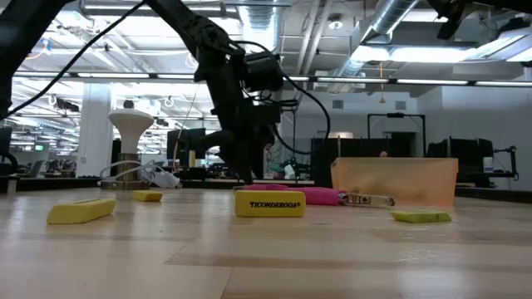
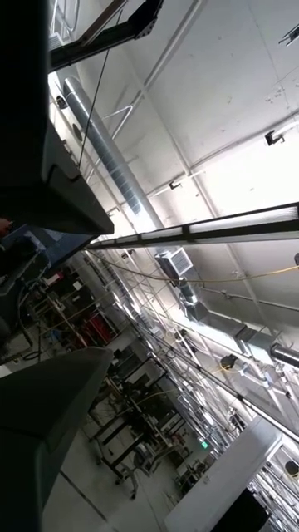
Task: Pick & Place School Supplies
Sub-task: Put the top pink pliers into the yellow bin
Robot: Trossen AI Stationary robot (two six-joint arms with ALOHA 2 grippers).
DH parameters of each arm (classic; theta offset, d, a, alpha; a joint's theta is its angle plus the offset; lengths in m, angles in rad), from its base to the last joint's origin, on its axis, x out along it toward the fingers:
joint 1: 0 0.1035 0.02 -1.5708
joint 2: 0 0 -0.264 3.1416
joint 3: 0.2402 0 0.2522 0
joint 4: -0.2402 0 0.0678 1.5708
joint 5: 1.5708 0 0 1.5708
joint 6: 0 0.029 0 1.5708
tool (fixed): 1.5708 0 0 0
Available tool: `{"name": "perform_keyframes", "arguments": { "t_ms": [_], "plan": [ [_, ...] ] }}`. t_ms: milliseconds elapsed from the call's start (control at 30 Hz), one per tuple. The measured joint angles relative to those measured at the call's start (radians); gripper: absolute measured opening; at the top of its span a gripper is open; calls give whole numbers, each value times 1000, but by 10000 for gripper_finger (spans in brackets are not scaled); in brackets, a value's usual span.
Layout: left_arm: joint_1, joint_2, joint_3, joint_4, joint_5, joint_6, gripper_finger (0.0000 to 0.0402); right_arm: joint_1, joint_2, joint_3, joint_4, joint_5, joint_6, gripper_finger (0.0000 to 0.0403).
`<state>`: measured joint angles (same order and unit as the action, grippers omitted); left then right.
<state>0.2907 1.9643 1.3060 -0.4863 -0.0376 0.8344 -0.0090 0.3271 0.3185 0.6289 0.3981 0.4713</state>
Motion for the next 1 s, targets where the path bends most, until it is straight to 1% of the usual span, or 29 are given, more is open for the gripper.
{"name": "perform_keyframes", "arguments": {
  "t_ms": [200,467,900,1000],
  "plan": [
    [25,-10,0,7,2,25,168,0,0,0,0,0,0,225],
    [37,-10,0,20,56,26,168,0,0,0,-3,18,-3,225],
    [36,67,-2,29,63,-3,168,1,0,0,-4,22,0,225],
    [37,86,0,24,69,-41,154,0,0,0,-3,22,0,225]
  ]
}}
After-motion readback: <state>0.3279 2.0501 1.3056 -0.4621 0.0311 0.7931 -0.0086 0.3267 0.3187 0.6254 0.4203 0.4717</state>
